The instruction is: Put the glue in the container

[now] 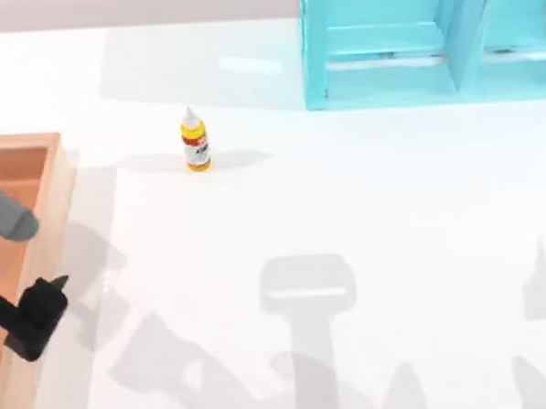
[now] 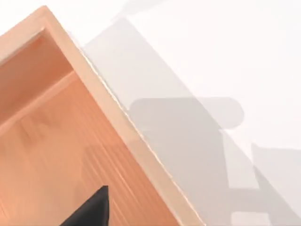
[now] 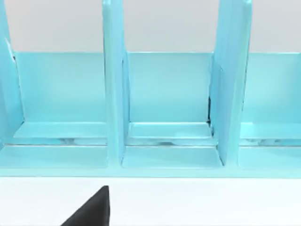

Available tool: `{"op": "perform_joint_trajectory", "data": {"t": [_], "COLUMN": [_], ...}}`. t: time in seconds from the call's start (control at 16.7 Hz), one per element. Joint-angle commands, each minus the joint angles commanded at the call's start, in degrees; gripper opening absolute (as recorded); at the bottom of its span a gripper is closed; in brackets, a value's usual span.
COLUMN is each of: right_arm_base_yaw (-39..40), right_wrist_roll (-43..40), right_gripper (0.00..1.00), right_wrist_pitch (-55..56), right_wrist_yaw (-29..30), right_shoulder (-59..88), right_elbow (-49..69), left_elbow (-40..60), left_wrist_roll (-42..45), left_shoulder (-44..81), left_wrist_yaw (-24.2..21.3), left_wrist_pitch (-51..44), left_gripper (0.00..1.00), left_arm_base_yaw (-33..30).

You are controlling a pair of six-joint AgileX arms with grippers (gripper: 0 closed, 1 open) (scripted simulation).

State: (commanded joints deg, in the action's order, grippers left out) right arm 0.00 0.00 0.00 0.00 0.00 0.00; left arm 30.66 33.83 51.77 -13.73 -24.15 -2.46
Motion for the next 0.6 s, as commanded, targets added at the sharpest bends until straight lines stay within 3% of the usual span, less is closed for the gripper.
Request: {"op": "perform_joint_trajectory", "data": {"t": [0.6], "right_arm_base_yaw": [0.0], "right_wrist_roll": [0.0], "right_gripper": [1.00], "right_wrist_pitch": [0.0], "right_wrist_yaw": [0.0], "right_shoulder": [0.0], "right_elbow": [0.0], "left_elbow": [40.7], "left_wrist_roll": [33.2], "left_shoulder": [50.4], "left_wrist_yaw": [-15.9], "left_wrist_pitch": [-24.3], "left_gripper": [1.00], "left_arm_base_yaw": [-0.7]}}
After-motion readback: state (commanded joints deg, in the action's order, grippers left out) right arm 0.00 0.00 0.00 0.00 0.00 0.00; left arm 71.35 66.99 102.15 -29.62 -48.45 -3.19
